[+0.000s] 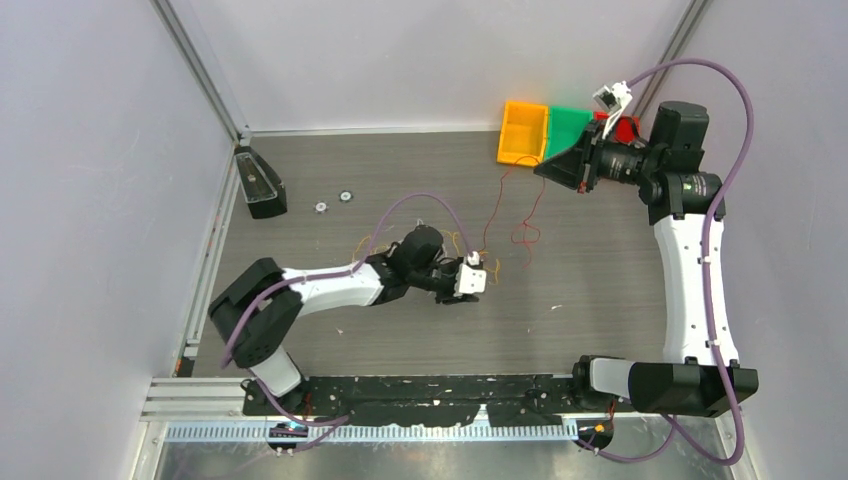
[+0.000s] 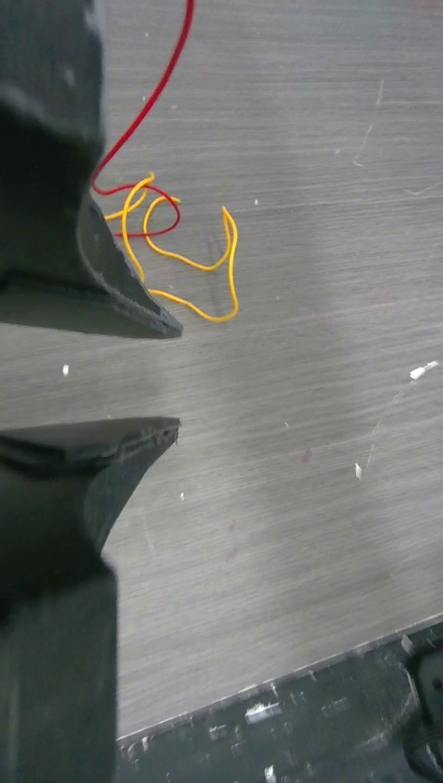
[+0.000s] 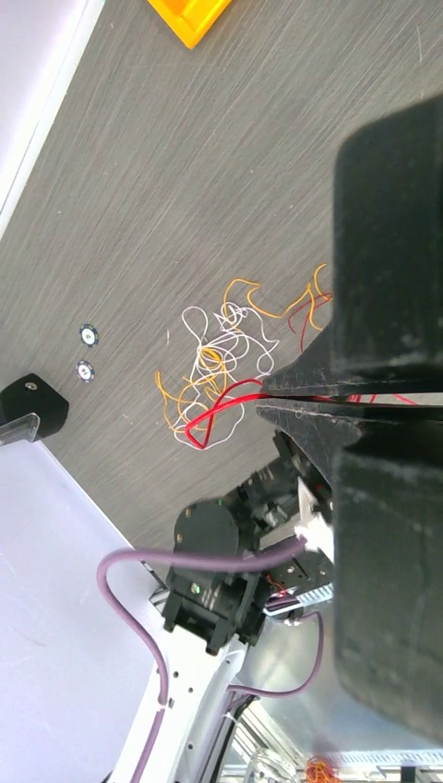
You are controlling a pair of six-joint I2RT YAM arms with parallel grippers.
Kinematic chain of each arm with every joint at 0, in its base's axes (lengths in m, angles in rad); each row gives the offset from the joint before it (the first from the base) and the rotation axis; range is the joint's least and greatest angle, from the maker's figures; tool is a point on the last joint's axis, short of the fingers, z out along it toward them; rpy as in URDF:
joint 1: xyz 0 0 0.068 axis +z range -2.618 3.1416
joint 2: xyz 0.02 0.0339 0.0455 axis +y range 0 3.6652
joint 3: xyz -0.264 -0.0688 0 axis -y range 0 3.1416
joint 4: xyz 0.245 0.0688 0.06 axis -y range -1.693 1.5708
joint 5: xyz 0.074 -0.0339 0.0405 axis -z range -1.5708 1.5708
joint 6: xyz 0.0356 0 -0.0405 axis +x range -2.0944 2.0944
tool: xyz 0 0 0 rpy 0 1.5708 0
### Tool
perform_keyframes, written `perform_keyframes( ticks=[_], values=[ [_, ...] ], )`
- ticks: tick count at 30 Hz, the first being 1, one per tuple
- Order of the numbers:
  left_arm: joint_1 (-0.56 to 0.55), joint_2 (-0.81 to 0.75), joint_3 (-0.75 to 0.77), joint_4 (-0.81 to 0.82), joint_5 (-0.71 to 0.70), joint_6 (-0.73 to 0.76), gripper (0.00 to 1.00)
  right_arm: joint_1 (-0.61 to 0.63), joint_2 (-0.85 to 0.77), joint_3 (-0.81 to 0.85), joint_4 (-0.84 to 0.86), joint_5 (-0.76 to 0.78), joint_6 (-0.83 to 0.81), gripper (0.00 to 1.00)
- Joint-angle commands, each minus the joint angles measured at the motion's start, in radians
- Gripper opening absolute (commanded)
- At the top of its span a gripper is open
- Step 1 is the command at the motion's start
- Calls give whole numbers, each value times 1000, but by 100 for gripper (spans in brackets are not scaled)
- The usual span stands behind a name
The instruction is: Untangle the cables
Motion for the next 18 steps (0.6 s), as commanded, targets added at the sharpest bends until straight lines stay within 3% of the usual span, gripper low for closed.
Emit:
perform_keyframes(
  ticks=[1, 4, 8, 14, 18],
  values=[
    [-2, -183, -71, 53, 65, -42, 48, -3, -16, 46, 51, -19, 38, 5],
    [11, -241, -128, 84, 44, -133, 50, -2, -19, 43, 82, -25, 60, 5],
    [66, -201, -98, 121, -5, -218, 49, -3, -24, 44, 102, -35, 88, 5],
    [116, -61, 42, 107, -90, -211, 51, -1, -39, 49, 107, -38, 102, 5],
    [118, -3, 97, 121, -71, -214, 52, -2, -34, 70, 108, -42, 113, 5]
  ],
)
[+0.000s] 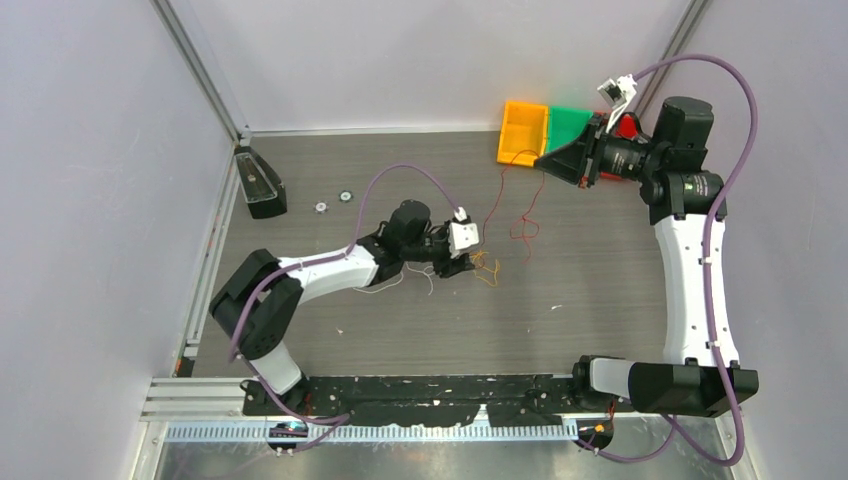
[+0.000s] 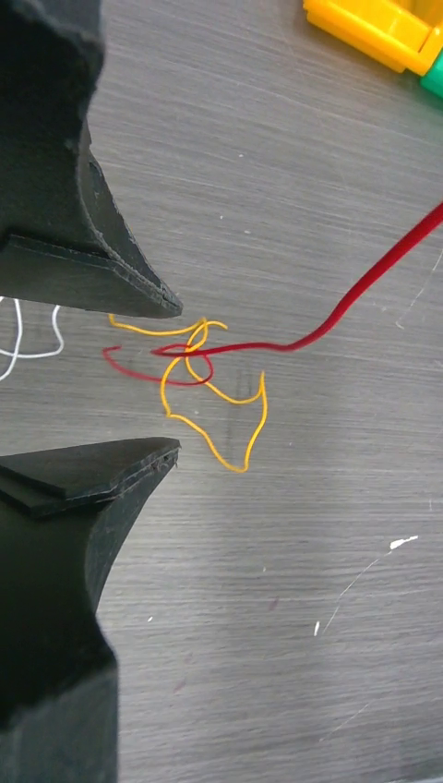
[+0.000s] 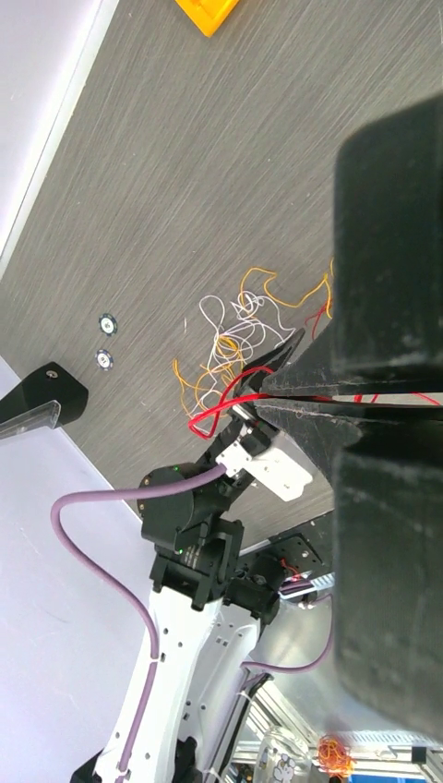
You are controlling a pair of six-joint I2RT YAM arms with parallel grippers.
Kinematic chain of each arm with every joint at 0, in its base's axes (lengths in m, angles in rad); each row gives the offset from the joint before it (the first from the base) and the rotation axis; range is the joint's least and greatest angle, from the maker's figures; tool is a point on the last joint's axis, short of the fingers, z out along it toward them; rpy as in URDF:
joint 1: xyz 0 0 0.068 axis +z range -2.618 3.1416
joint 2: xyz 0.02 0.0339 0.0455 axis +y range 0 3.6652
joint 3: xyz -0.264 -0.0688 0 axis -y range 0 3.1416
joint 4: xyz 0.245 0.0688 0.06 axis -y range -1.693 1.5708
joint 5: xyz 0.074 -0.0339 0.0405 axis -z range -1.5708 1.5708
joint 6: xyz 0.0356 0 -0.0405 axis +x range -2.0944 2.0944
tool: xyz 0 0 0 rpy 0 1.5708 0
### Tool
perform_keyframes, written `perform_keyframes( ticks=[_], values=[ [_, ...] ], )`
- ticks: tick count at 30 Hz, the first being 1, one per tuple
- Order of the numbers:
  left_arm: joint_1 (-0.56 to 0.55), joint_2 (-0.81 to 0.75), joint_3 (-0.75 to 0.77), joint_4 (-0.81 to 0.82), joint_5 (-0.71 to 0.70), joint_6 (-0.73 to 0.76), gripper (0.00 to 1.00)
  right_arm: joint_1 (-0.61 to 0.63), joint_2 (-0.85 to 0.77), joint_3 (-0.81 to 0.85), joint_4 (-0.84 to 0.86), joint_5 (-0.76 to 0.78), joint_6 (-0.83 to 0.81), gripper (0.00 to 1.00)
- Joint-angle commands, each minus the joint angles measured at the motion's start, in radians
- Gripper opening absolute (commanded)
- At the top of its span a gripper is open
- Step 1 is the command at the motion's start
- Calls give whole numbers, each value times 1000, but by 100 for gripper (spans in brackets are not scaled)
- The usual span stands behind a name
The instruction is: Untangle the cables
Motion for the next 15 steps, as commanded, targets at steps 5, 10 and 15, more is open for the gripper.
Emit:
perform_keyframes(
  ticks=[5, 10, 15],
  values=[
    [-4, 84, 116, 83, 47, -70, 25, -2, -26, 73, 43, -16, 31, 5],
    [-28, -94, 152, 145, 189, -206, 0, -12, -13, 48, 16, 60, -34, 6],
    [-15, -235, 300, 317, 158, -493, 0, -18, 6, -16, 7, 106, -86, 5]
  ],
)
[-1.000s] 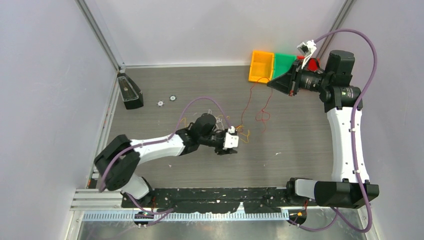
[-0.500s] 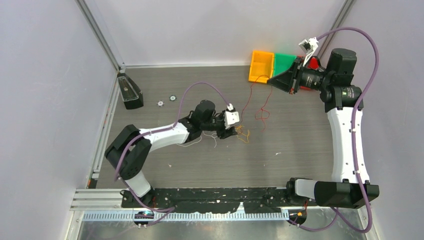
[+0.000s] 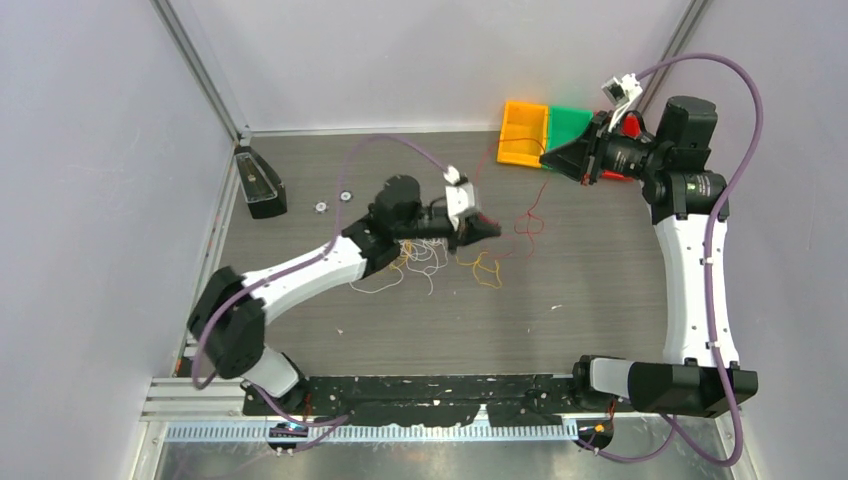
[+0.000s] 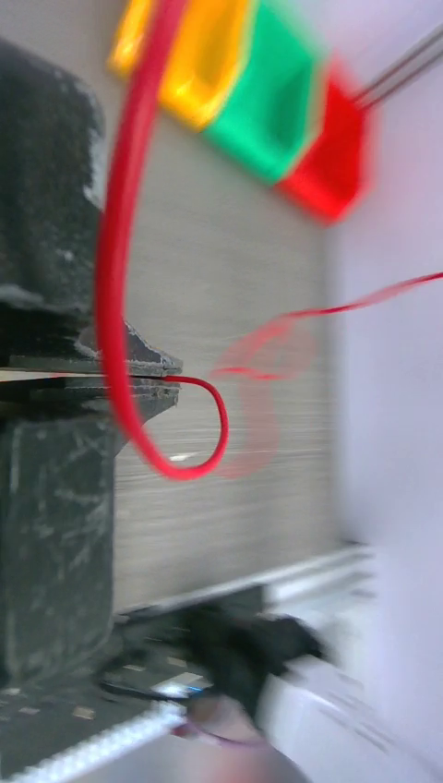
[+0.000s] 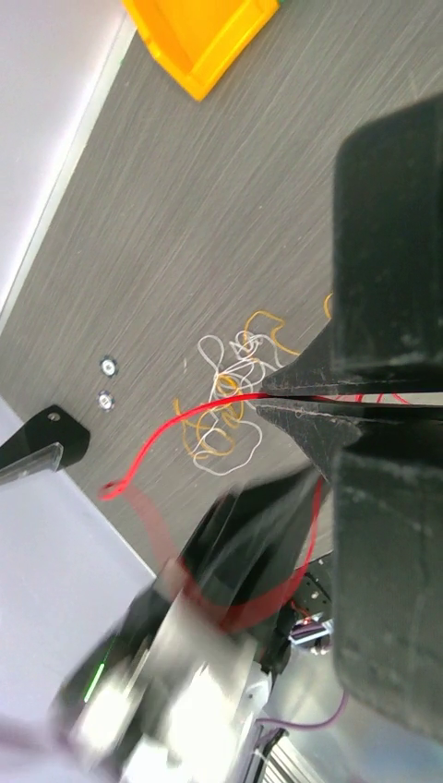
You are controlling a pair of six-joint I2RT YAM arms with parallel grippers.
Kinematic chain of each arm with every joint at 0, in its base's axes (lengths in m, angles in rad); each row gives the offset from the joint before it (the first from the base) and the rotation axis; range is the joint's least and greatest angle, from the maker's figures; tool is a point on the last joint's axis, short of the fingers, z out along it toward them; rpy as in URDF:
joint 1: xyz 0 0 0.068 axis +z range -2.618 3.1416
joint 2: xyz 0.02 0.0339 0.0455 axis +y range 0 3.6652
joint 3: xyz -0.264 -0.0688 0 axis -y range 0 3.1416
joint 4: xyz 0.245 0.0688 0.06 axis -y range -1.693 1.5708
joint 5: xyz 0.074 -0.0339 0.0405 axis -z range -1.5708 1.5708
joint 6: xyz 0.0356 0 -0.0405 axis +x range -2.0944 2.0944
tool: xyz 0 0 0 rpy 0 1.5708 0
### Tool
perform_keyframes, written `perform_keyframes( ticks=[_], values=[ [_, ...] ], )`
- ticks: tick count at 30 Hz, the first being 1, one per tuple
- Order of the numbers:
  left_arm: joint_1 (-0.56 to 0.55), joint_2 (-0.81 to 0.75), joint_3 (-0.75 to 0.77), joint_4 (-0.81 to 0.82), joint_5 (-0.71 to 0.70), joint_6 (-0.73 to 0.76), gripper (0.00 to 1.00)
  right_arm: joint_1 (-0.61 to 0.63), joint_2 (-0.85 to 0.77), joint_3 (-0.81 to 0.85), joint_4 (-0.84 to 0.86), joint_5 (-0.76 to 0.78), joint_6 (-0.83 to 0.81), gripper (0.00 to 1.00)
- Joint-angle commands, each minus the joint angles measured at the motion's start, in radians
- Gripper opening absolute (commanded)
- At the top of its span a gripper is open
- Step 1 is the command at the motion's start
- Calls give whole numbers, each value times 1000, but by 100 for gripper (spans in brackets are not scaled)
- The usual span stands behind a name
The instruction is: Untangle the cables
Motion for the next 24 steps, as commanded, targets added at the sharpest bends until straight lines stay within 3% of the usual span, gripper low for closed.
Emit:
perform_keyframes(
  ticks=[1, 5, 9, 15, 24],
  values=[
    [14, -160, 166, 273, 22, -272, 0, -6, 4, -62, 23, 49, -33, 5],
    [64, -128, 22, 231, -34, -414, 0, -6, -8, -106, 66, 49, -9, 5],
    [91, -153, -116, 190, 7, -339, 0, -5, -26, -124, 42, 38, -22, 5],
    [83, -176, 17, 13, 122, -314, 0, 47, -48, -210, 117, 16, 69, 5],
    [83, -101, 68, -35, 158, -424, 0, 194, -39, -396, 389, -45, 306, 5]
  ],
)
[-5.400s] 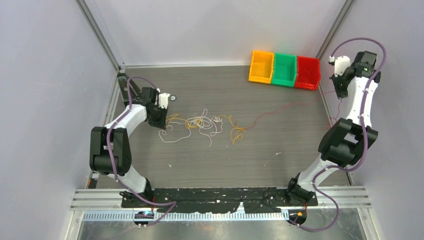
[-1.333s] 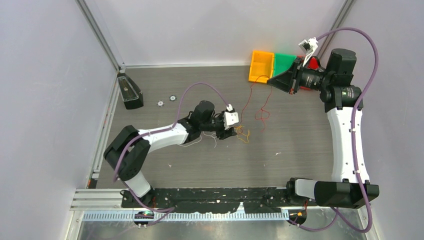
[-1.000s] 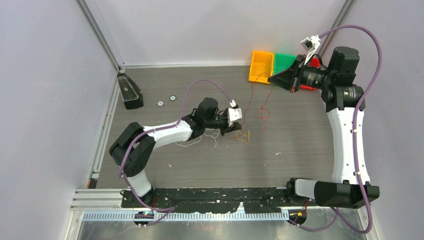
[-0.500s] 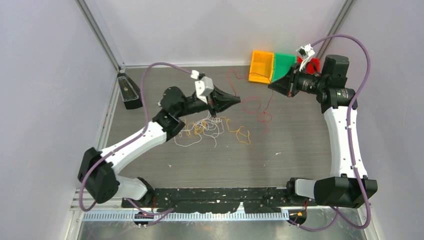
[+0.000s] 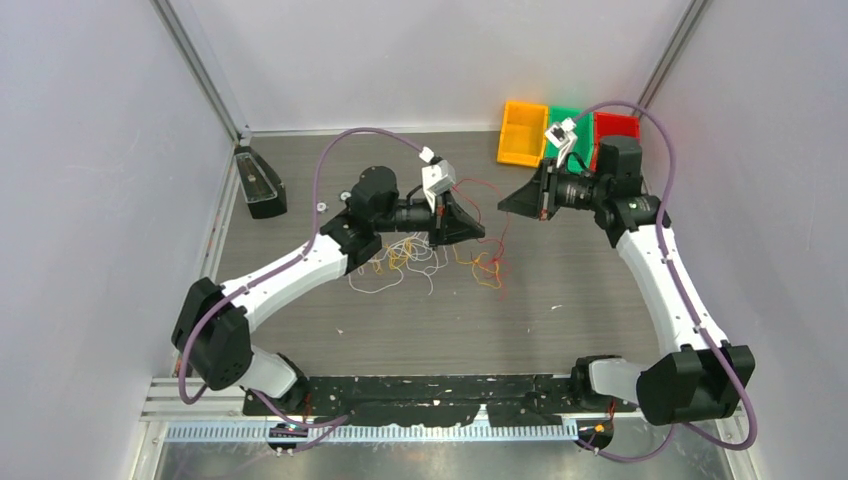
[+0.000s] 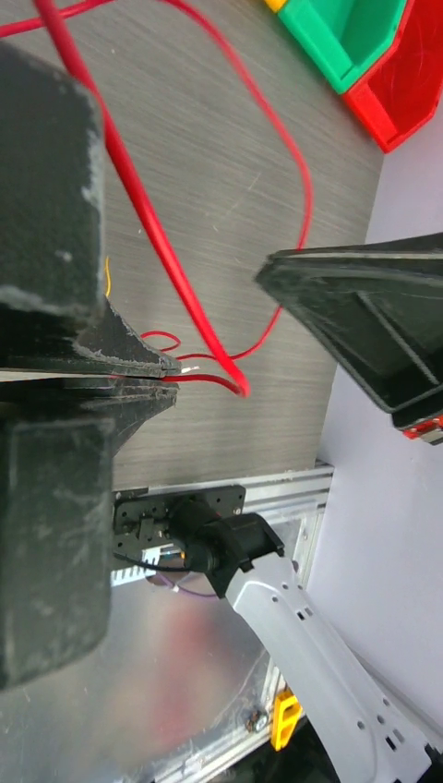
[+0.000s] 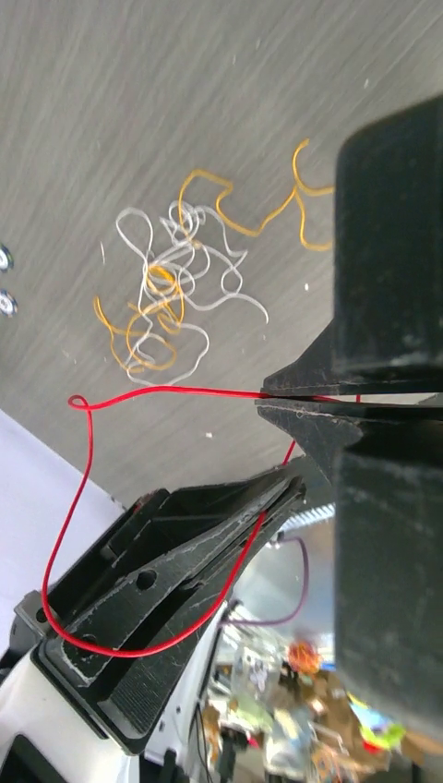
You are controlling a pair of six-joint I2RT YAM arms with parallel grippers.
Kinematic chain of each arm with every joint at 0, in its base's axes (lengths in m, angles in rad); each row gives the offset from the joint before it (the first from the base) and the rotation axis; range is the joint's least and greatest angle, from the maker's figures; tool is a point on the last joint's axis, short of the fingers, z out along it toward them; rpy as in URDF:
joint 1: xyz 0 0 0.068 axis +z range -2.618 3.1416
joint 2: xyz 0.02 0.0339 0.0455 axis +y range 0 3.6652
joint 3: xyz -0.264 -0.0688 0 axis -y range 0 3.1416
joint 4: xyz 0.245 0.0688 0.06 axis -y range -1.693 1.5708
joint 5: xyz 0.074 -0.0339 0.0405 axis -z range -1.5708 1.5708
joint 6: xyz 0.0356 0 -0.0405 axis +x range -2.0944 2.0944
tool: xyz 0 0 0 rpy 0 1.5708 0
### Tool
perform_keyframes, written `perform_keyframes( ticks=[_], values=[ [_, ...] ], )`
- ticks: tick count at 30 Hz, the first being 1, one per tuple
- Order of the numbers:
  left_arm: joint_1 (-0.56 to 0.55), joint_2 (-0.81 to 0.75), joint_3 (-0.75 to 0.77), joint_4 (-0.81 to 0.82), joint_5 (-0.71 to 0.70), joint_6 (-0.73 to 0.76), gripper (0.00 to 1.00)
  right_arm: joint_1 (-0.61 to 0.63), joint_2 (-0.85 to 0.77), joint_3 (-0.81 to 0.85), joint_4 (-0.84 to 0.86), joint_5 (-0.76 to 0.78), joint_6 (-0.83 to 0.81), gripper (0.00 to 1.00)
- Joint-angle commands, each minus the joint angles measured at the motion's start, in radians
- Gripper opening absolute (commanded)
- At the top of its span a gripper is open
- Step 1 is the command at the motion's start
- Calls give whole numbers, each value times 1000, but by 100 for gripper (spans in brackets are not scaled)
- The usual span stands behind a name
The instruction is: Untangle the cables
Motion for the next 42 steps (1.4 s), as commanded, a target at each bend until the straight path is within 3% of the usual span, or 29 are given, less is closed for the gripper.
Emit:
perform_keyframes(
  ticks=[1, 6, 16, 21, 25, 28, 34, 42],
  values=[
    [1, 30, 65, -9, 46, -100, 0, 49, 0, -39, 223, -80, 189, 5],
    [25, 73, 63, 167, 41, -355, 0, 87, 22, -125, 406, -149, 334, 5],
    [84, 148, -49, 515, -29, -882, 0, 112, 27, -243, 608, -162, 482, 6],
    [91, 147, -100, 543, -98, -977, 0, 127, 60, -337, 923, -178, 698, 8],
    [113, 116, -142, 542, -95, -995, 0, 122, 71, -369, 1040, -205, 808, 5],
    [136, 81, -179, 531, -91, -994, 0, 110, 56, -363, 1004, -207, 780, 5],
    [154, 33, -229, 416, -131, -962, 0, 107, 25, -273, 696, -124, 548, 5],
    [140, 79, -182, 473, -116, -1017, 0, 154, 34, -253, 555, -73, 415, 5]
  ],
)
